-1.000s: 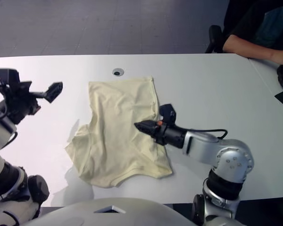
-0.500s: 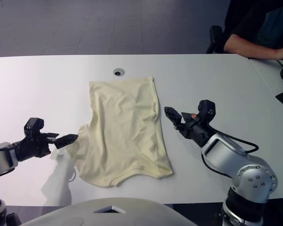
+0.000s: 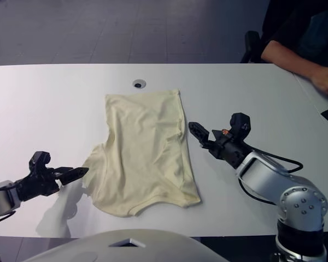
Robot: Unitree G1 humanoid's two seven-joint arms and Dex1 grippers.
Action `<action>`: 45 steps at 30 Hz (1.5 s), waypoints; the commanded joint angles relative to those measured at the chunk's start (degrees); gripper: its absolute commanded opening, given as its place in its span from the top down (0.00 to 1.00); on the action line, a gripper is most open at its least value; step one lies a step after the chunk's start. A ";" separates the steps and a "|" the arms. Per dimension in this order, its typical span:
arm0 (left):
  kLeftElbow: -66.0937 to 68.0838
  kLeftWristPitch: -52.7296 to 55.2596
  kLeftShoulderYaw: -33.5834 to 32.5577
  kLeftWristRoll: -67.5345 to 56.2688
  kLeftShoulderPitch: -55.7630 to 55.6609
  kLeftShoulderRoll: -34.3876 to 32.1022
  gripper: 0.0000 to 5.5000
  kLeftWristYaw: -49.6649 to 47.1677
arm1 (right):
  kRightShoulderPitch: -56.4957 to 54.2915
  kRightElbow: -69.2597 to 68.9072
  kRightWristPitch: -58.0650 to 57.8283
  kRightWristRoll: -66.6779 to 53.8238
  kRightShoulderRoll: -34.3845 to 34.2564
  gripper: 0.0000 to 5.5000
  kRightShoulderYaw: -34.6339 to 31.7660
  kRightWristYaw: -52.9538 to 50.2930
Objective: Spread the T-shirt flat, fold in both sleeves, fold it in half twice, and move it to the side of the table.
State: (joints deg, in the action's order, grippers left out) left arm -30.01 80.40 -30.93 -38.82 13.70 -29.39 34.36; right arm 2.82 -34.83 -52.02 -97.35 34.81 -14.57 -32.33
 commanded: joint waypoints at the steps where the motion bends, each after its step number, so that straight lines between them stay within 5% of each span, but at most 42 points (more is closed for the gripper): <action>1: 1.18 1.61 2.95 -1.00 3.67 1.91 0.32 -0.99 | -1.20 1.06 1.15 -1.51 3.02 0.02 1.36 0.20; 22: 4.06 -6.35 8.66 -0.39 6.84 -4.31 0.99 -2.82 | -1.33 1.60 6.15 -2.12 6.87 0.02 4.99 0.49; 45: 24.36 -16.23 8.10 4.97 -8.17 -15.31 0.99 -2.59 | -3.65 4.84 6.44 0.42 7.46 0.02 6.54 2.04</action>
State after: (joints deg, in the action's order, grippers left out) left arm -5.00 61.90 -23.43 -34.34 5.42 -43.80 32.21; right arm -0.82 -29.57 -45.50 -97.46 42.05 -8.28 -29.97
